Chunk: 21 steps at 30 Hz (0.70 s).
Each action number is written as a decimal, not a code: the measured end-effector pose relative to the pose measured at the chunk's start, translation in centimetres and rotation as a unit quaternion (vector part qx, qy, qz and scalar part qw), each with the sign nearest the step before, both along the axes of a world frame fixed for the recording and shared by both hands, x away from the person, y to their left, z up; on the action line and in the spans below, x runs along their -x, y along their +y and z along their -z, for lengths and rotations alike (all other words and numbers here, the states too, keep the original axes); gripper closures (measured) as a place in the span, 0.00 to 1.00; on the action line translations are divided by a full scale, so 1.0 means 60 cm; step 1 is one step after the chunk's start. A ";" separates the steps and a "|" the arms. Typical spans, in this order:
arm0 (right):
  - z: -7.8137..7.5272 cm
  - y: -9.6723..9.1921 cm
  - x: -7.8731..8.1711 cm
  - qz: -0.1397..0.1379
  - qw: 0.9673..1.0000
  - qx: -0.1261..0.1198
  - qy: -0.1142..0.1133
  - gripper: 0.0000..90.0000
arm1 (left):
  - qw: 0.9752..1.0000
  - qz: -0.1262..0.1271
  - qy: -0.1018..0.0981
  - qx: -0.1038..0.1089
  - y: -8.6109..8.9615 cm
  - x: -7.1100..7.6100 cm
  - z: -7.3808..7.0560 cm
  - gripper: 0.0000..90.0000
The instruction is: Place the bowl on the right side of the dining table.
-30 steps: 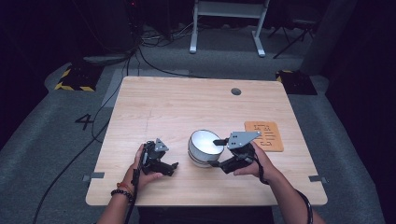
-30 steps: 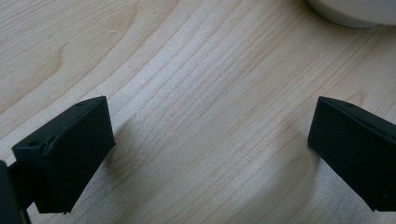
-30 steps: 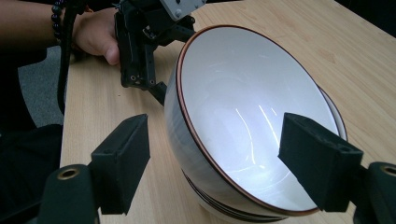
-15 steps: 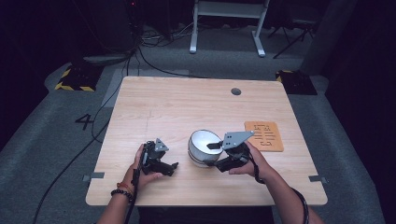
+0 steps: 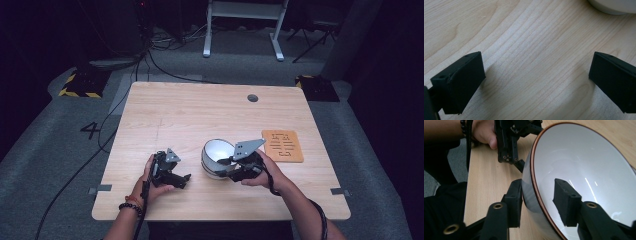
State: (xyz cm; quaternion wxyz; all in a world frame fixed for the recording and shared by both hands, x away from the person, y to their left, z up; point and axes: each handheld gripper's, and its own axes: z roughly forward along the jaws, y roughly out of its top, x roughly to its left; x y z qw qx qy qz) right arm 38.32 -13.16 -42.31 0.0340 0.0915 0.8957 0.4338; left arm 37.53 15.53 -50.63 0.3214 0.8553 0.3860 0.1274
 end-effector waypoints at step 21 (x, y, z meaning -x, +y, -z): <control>-0.008 0.016 -0.001 -0.037 0.999 0.000 -0.005 0.92 | 1.000 0.000 0.000 0.000 0.000 0.000 0.000 0.00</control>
